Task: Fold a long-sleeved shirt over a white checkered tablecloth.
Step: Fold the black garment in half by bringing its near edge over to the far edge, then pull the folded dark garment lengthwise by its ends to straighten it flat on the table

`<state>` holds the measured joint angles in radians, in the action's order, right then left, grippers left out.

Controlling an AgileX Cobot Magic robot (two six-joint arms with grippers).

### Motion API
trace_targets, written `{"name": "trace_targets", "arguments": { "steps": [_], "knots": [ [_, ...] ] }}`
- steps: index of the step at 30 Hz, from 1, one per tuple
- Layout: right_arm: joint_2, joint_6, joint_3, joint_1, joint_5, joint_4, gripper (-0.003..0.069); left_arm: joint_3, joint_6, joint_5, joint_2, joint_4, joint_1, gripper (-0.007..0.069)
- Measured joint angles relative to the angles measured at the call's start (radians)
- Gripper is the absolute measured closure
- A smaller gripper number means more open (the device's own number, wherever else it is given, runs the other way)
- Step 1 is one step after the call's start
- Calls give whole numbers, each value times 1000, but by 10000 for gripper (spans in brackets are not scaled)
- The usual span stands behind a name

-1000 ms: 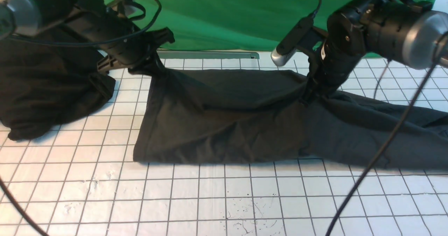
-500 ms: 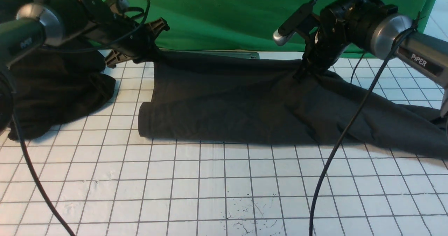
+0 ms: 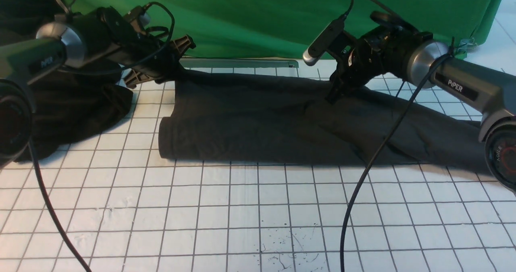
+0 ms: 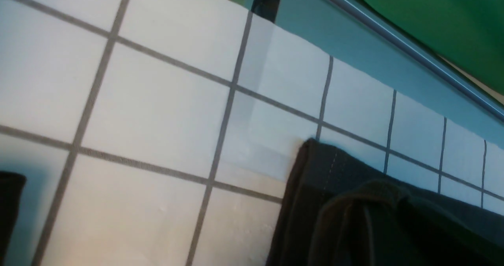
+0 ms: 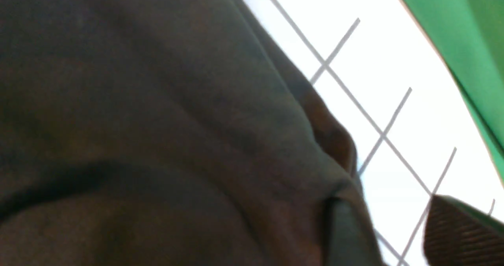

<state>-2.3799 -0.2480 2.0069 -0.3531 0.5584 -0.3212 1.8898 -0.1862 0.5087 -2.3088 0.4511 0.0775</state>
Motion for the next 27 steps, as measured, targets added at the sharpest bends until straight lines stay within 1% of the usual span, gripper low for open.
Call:
{"name": "trace_targets", "arguments": {
  "steps": [2, 3, 6, 7, 9, 11, 13, 14, 15, 17, 19, 20, 21, 22, 24, 25, 26, 27],
  "knots": [
    [15, 1, 2, 0, 46, 0, 273, 6, 0, 17, 0, -2, 0, 504],
    [23, 1, 3, 0, 72, 0, 261, 13, 0, 29, 0, -4, -1, 468],
    [51, 1, 13, 0, 135, -1, 253, 36, 0, 75, -1, -9, -7, 403],
    [80, 1, 23, 2, 189, -3, 256, 71, 4, 119, -2, -15, -15, 335],
    [122, 1, 36, 6, 243, -3, 273, 118, 24, 178, -2, -19, -25, 270],
    [199, -1, 59, 12, 336, -6, 336, 201, 72, 278, -2, -20, -39, 197],
    [259, -2, 78, 25, 436, -6, 435, 276, 92, 361, -2, -23, -43, 157],
    [292, -3, 85, 34, 514, -5, 517, 304, 95, 399, -2, -24, -45, 148],
    [323, -2, 85, 48, 565, -4, 575, 336, 98, 445, -2, -24, -47, 145],
    [380, 6, 69, 79, 605, 8, 622, 380, 108, 513, -1, -24, -47, 150],
    [445, 31, 23, 130, 631, 30, 652, 424, 121, 586, -1, -20, -45, 185],
    [504, 69, -28, 191, 637, 59, 659, 447, 134, 632, -1, -19, -45, 228],
    [519, 75, -46, 208, 636, 68, 659, 452, 137, 644, -1, -18, -45, 242],
    [556, 89, -106, 264, 638, 93, 662, 465, 147, 672, -1, -17, -45, 291],
    [602, 103, -185, 336, 642, 137, 663, 469, 169, 691, -1, -16, -45, 363],
    [630, 108, -244, 389, 645, 167, 664, 471, 175, 697, -1, -16, -45, 392],
    [662, 114, -338, 475, 640, 212, 664, 474, 186, 703, -1, -16, -45, 468],
    [674, 119, -384, 516, 628, 245, 664, 475, 186, 705, -1, -16, -45, 513]
  ]
}}
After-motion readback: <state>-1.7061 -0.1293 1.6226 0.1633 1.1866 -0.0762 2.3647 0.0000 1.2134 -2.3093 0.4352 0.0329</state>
